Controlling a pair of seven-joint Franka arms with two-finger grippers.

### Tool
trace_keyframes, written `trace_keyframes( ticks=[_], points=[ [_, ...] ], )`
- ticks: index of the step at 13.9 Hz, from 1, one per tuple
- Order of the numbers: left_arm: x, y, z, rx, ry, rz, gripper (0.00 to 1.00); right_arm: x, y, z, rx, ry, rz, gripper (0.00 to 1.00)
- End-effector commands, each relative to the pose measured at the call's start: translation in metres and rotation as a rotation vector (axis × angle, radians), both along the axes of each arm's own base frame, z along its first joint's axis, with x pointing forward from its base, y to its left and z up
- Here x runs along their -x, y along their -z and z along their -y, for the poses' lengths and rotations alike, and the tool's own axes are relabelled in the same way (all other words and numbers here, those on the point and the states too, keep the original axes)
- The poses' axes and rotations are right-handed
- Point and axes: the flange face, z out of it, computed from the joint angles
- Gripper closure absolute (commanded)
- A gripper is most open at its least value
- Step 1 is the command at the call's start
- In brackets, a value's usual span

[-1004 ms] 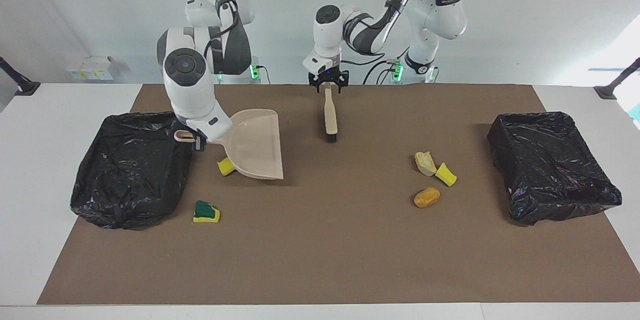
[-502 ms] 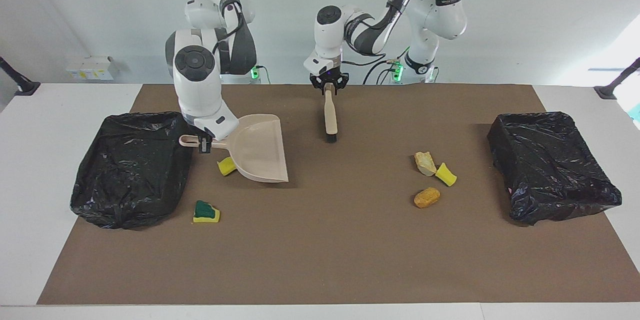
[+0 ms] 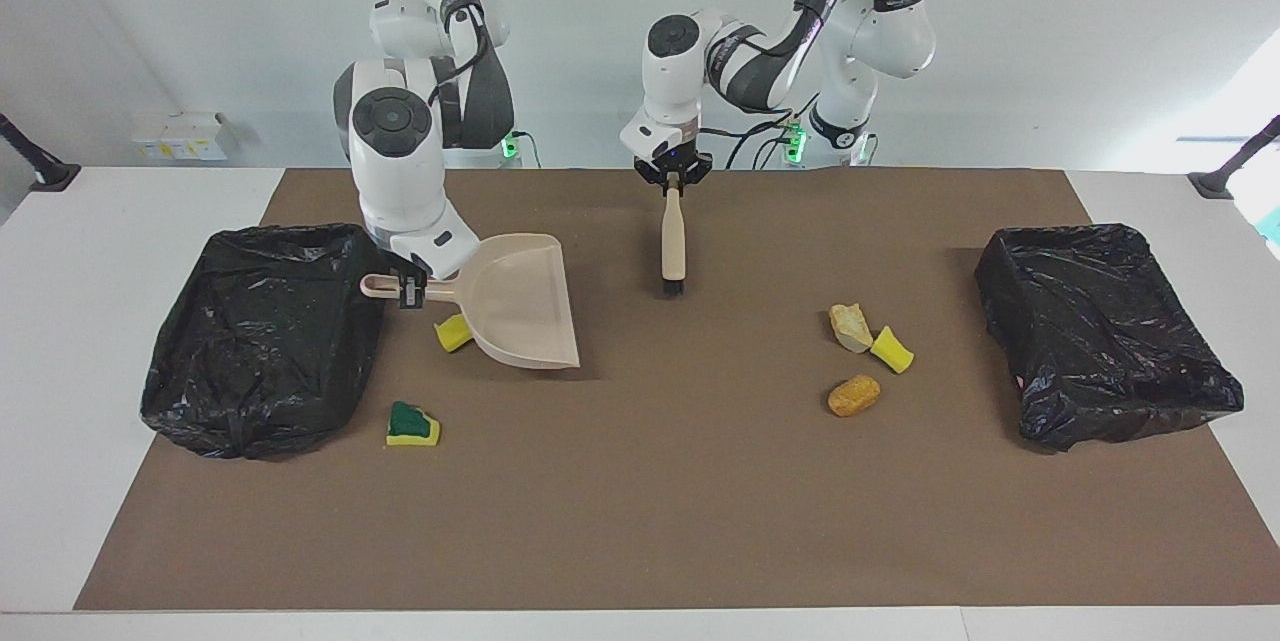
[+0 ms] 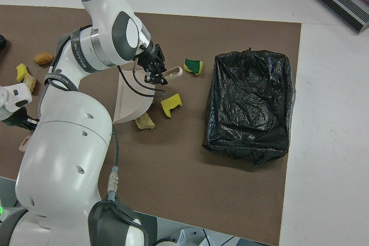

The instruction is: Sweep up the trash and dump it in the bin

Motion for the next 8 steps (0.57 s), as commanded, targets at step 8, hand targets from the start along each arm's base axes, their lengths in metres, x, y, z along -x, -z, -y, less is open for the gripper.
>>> trace_keyframes(
  ticks=[8],
  points=[
    [-0.188, -0.036, -0.265, -0.083, -0.060, 0.030, 1.00, 0.034, 0.058, -0.091, -0.008, 0.121, 0.122, 1.00]
  ],
)
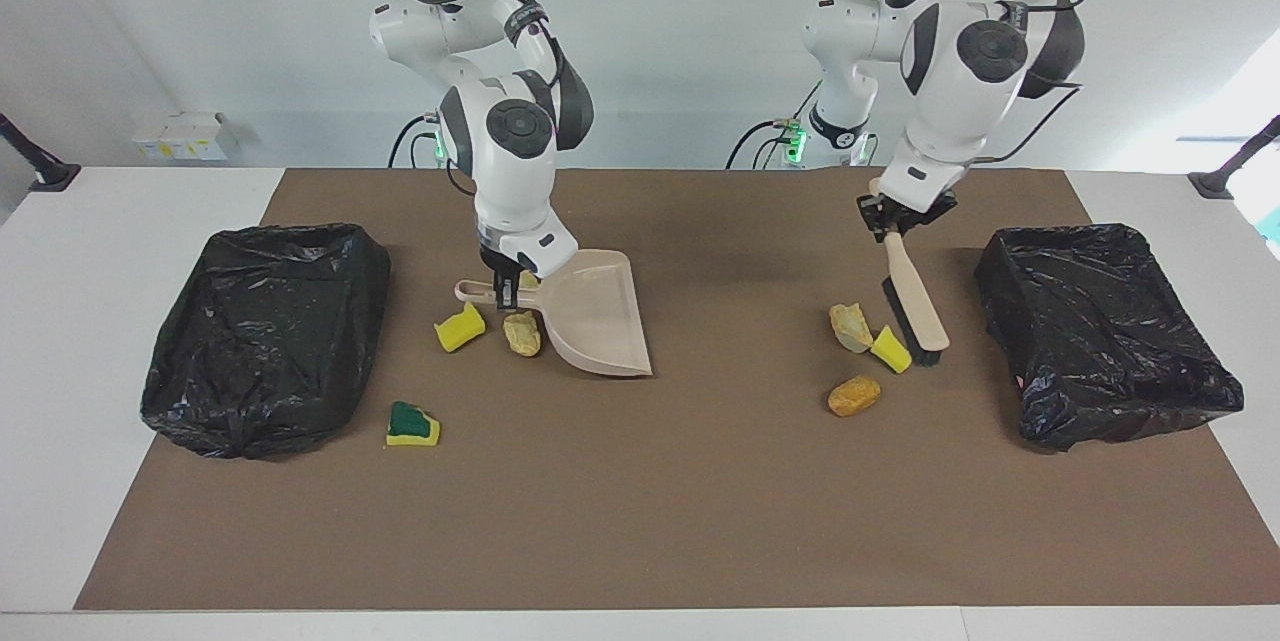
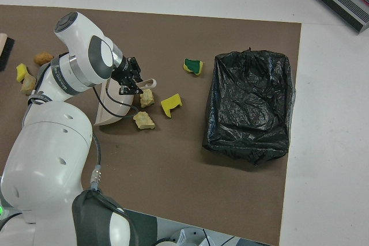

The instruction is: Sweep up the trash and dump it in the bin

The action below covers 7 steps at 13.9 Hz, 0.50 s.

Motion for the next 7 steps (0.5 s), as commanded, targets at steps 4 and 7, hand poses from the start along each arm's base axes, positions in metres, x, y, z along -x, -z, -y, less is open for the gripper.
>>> trace_keyframes(
  ticks=[4, 7],
  points=[
    [-0.076, 0.044, -0.098, -0.032, 0.088, 0.032, 1.00, 0.013, 0.022, -0.038, 0.009, 0.090, 0.039, 1.00],
    [-0.049, 0.087, -0.086, -0.027, 0.104, -0.011, 1.00, 0.017, 0.034, -0.056, 0.005, 0.104, 0.049, 1.00]
  ],
)
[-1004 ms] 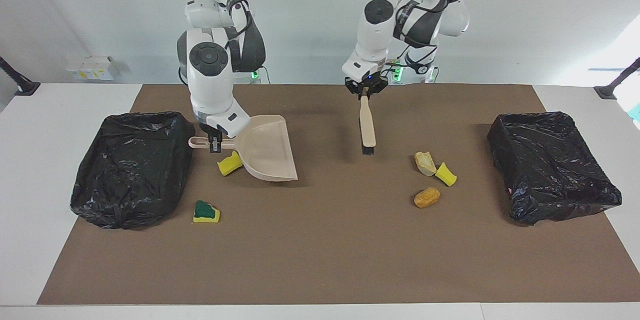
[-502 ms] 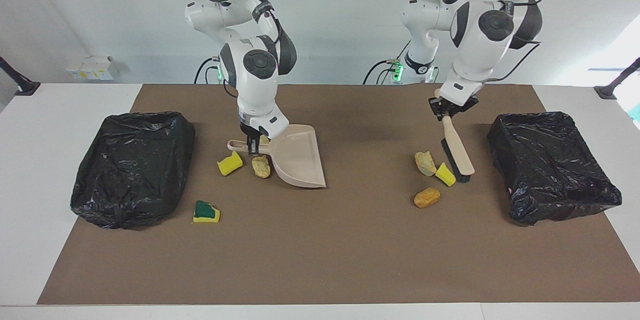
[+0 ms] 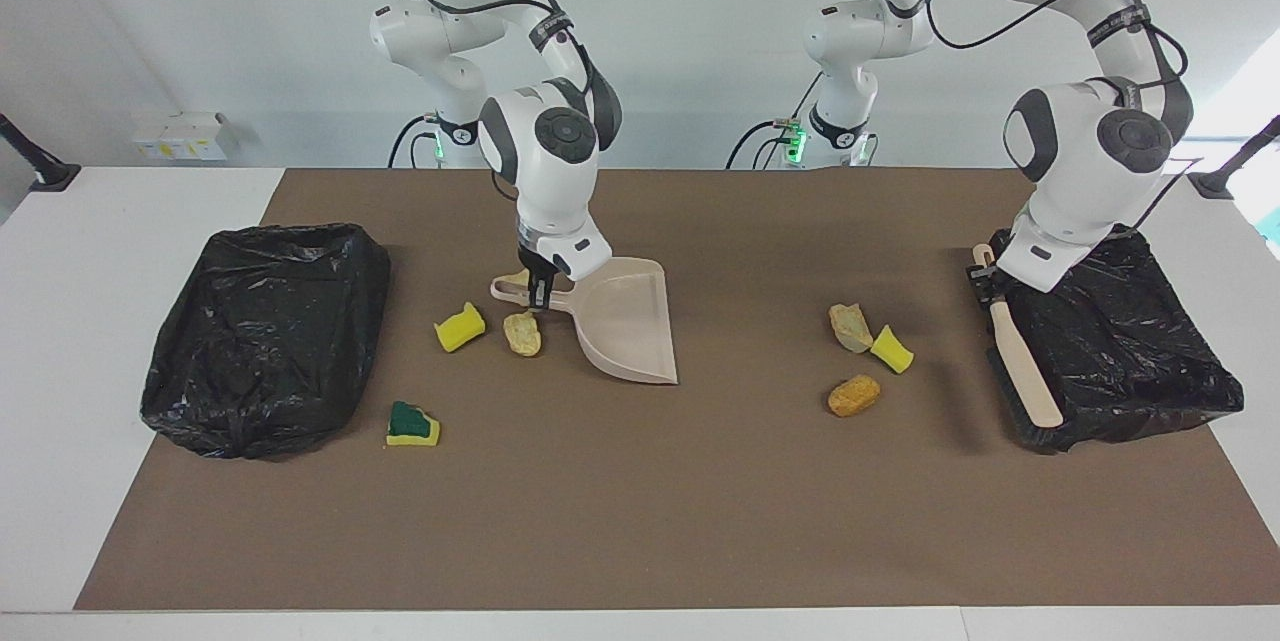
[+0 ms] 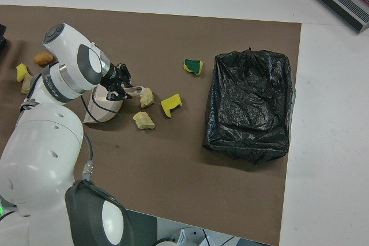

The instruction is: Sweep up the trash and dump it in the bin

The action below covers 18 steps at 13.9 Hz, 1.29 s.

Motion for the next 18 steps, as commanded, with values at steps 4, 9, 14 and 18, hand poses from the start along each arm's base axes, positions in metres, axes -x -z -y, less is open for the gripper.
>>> trace_keyframes(
  ticks=[4, 9, 14, 18],
  points=[
    [0.079, 0.049, 0.047, -0.028, 0.037, -0.071, 1.00, 0.003, 0.010, -0.011, 0.003, 0.015, 0.024, 1.00],
    [0.122, 0.057, 0.116, -0.051, 0.007, -0.082, 1.00, 0.003, 0.009, -0.011, 0.002, 0.015, 0.025, 1.00],
    [0.152, 0.055, 0.197, 0.052, -0.114, -0.099, 1.00, 0.004, 0.010, -0.013, 0.002, 0.031, 0.030, 1.00],
    [0.169, 0.049, 0.253, 0.140, -0.163, -0.076, 1.00, 0.004, 0.011, -0.014, -0.002, 0.032, 0.031, 1.00]
  ],
)
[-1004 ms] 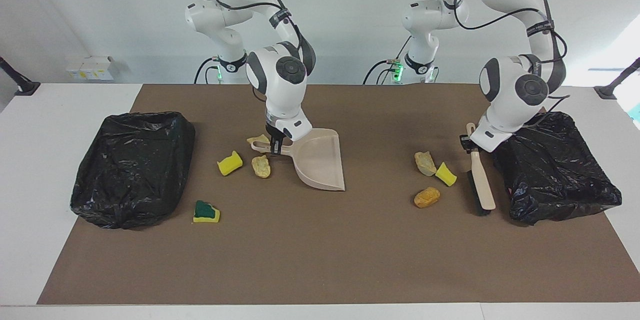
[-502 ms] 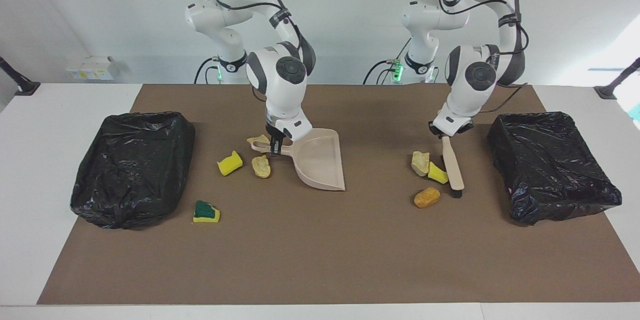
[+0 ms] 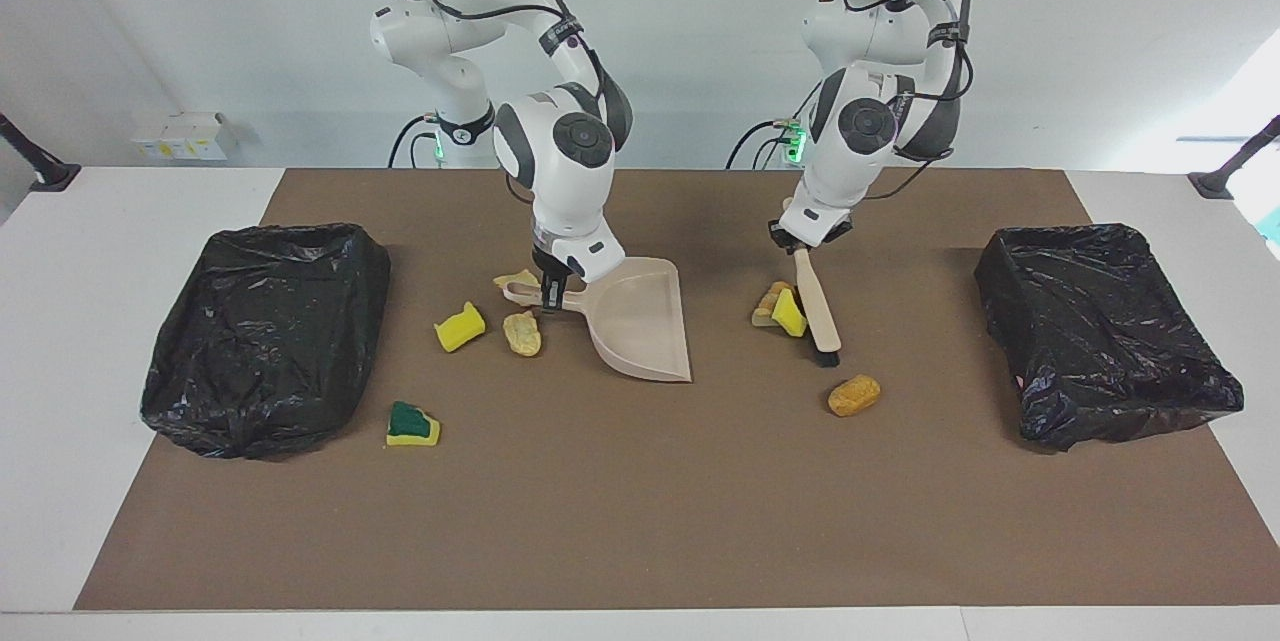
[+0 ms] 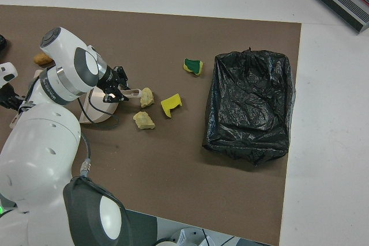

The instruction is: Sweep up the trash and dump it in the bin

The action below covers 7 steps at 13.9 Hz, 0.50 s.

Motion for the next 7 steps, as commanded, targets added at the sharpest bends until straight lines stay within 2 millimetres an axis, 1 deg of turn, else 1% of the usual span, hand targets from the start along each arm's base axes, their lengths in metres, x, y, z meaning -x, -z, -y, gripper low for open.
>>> trace_keyframes(
  ticks=[1, 4, 5, 6, 7],
  points=[
    [0.016, -0.007, 0.027, 0.056, -0.037, 0.037, 1.00, 0.001, 0.005, -0.005, -0.005, 0.025, 0.032, 1.00],
    [0.028, -0.010, 0.054, 0.103, -0.029, 0.032, 1.00, 0.001, 0.005, -0.006, -0.006, 0.025, 0.032, 1.00],
    [0.035, -0.003, 0.071, 0.111, -0.032, 0.020, 1.00, 0.001, 0.005, -0.005, -0.006, 0.028, 0.032, 1.00],
    [0.042, 0.011, 0.091, 0.110, -0.030, 0.027, 1.00, 0.001, 0.005, -0.005, -0.006, 0.028, 0.032, 1.00],
    [0.038, 0.010, 0.100, 0.132, -0.049, 0.068, 1.00, 0.001, 0.005, -0.005, -0.006, 0.028, 0.032, 1.00]
  ],
)
